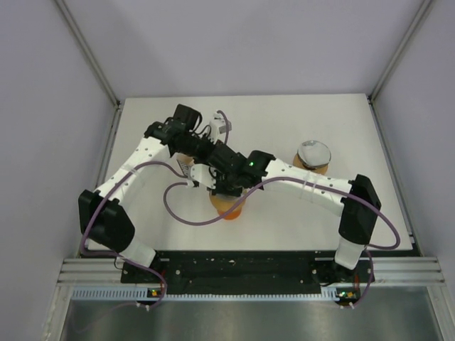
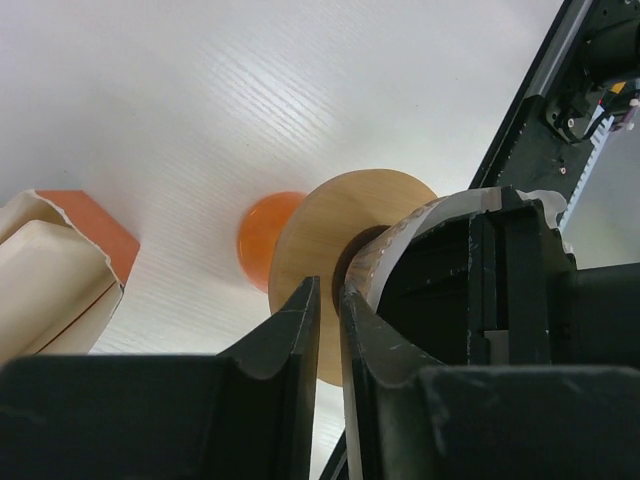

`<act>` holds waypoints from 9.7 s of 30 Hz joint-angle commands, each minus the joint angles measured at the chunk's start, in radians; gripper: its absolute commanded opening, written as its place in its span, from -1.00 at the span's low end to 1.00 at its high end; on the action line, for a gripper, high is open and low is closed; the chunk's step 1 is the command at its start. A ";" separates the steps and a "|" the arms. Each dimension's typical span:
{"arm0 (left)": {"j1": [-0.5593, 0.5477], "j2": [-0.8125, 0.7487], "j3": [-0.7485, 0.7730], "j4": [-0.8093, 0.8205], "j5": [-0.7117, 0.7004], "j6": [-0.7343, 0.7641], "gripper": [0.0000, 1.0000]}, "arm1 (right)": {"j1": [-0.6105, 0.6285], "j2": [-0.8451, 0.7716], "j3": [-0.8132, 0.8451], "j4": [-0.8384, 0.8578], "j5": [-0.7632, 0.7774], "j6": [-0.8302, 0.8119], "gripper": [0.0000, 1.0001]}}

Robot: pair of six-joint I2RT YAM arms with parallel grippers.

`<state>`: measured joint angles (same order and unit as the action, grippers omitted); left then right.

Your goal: Place the coffee filter in the dripper

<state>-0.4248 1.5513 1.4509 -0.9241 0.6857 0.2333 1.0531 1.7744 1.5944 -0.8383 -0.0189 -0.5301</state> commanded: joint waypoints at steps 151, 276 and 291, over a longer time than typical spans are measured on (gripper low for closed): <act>-0.092 -0.103 -0.030 0.005 -0.054 0.026 -0.56 | -0.133 -0.475 -0.281 0.275 0.050 0.562 -0.53; 0.100 -0.189 -0.072 0.045 -0.146 0.067 0.03 | -0.205 -0.325 -0.254 0.453 -0.193 0.538 -0.36; 0.110 -0.194 0.032 0.014 -0.140 0.040 0.53 | -0.206 -0.417 -0.172 0.449 -0.213 0.536 -0.08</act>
<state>-0.3260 1.3956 1.4250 -0.9215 0.5255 0.2832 0.8551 1.4399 1.3499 -0.4179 -0.2131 0.0097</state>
